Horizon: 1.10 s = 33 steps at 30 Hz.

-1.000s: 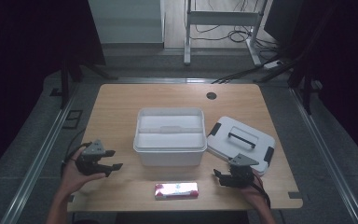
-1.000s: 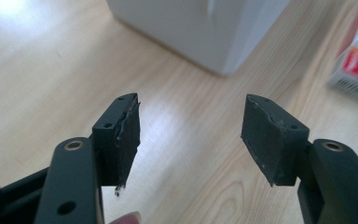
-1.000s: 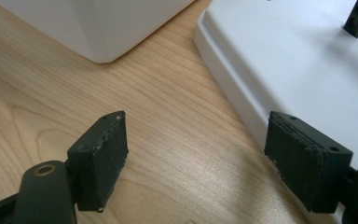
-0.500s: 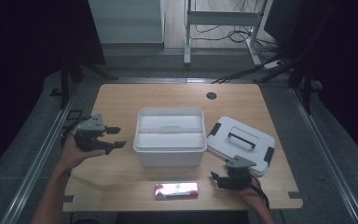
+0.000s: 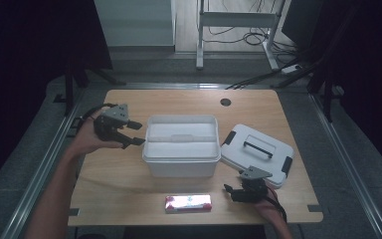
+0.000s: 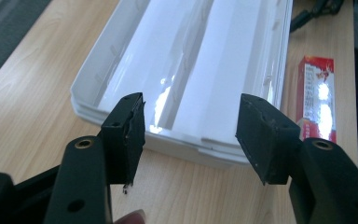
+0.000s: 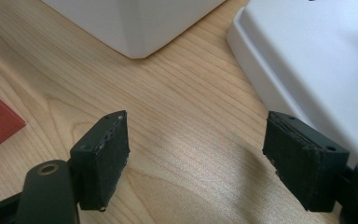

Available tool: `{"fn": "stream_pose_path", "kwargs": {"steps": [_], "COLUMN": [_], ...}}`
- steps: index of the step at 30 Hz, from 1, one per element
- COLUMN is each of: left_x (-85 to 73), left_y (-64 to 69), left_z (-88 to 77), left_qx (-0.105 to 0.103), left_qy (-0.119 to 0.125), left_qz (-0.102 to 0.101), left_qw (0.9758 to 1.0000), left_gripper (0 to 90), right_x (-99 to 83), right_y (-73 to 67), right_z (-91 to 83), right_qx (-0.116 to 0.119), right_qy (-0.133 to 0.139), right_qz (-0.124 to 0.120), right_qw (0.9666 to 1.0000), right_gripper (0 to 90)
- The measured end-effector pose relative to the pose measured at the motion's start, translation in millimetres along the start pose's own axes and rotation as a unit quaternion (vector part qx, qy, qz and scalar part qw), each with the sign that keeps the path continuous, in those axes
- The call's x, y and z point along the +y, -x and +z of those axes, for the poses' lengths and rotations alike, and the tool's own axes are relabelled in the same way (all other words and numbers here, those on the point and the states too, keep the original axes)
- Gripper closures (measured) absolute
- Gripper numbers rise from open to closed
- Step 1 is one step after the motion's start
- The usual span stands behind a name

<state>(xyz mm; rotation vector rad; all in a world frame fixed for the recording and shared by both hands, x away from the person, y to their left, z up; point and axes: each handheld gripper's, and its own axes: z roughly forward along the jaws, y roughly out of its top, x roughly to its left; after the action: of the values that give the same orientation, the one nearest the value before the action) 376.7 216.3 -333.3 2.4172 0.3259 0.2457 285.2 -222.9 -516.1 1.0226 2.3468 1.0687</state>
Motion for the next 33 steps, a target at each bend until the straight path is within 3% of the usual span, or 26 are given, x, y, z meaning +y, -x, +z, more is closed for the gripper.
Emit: {"fn": "stream_pose_path", "kwargs": {"steps": [2,12,17,30,33], "left_x": [11.8,33.2,44.5,73.9,79.2], "left_y": [-6.2,-16.8,-20.2,-21.7,-23.2], "left_z": [3.8,15.6,24.8,53.9,60.8], "left_qx": [-0.005,-0.017,-0.032,-0.051,-0.054], "left_qy": [-0.02,-0.047,-0.067,-0.129,-0.15], "left_qz": [0.011,0.028,0.039,0.055,0.066], "left_qw": [0.9997,0.9984,0.9964,0.9888,0.9851], "left_gripper": [42.5,43.9,46.4,49.4,51.3], "right_x": [0.0,0.2,0.1,-0.1,-0.4], "right_y": [-0.1,-0.5,-0.8,-1.9,-2.0], "right_z": [0.1,0.7,0.6,0.2,-0.1], "right_qx": [0.001,0.004,0.002,0.003,0.003], "right_qy": [0.0,-0.002,-0.002,-0.004,-0.003], "right_qz": [-0.001,-0.004,-0.005,-0.008,-0.007], "right_qw": [1.0,1.0,1.0,1.0,1.0], "right_gripper": [22.1,22.6,22.7,23.3,23.4]}}
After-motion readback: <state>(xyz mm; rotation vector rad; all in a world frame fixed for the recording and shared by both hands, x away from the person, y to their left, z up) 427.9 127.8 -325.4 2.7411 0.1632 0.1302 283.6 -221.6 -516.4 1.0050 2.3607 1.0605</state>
